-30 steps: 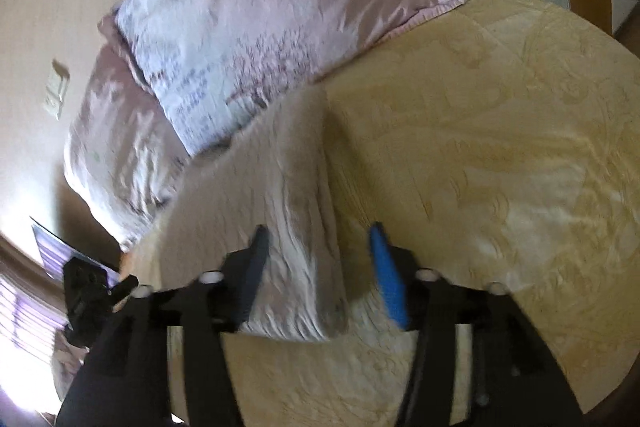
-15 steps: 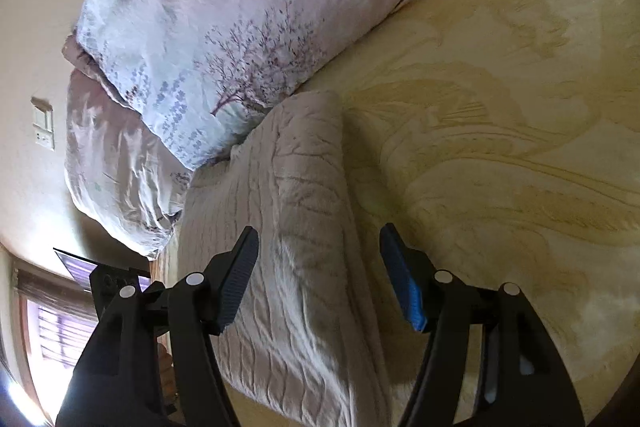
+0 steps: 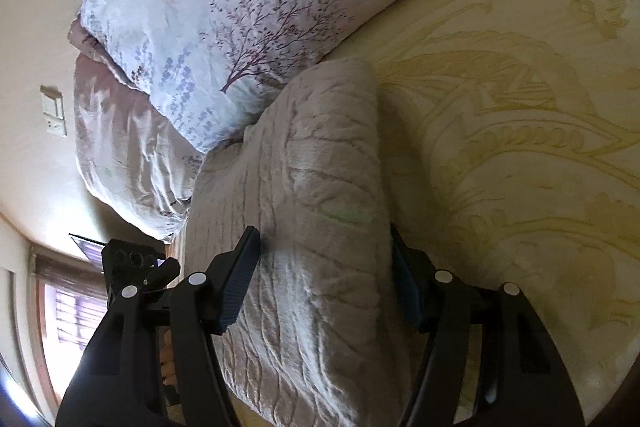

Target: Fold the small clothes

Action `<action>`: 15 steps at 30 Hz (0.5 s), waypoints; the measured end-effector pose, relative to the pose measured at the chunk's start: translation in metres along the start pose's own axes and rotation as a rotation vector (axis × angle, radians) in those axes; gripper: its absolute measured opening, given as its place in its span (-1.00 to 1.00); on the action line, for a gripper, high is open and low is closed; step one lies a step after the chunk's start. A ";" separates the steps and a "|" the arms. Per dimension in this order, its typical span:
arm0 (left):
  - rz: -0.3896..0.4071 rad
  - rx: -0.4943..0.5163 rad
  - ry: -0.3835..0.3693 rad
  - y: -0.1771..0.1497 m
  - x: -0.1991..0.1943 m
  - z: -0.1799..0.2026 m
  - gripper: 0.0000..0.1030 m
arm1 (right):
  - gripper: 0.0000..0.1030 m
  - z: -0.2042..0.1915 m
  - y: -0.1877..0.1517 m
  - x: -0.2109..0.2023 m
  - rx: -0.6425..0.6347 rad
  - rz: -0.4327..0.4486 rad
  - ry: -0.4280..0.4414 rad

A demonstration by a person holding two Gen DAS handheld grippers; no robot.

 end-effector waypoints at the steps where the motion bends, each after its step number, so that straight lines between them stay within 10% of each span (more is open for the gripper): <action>1: 0.002 0.006 0.003 0.000 0.002 0.002 0.66 | 0.25 0.000 0.000 0.001 -0.002 0.001 0.006; 15: 0.003 0.005 0.006 -0.002 0.008 0.008 0.56 | -0.01 -0.005 0.000 0.009 -0.017 -0.006 0.009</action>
Point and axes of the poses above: each gripper's, at about its wrist camera, not at the fingertips, and x roughly the way its jaws point, z to its right, y to its top, the point moved 4 cm from there along x, roughly the way its jaws point, and after that the axes turned 15 degrees about -x, right-handed, at the moved point
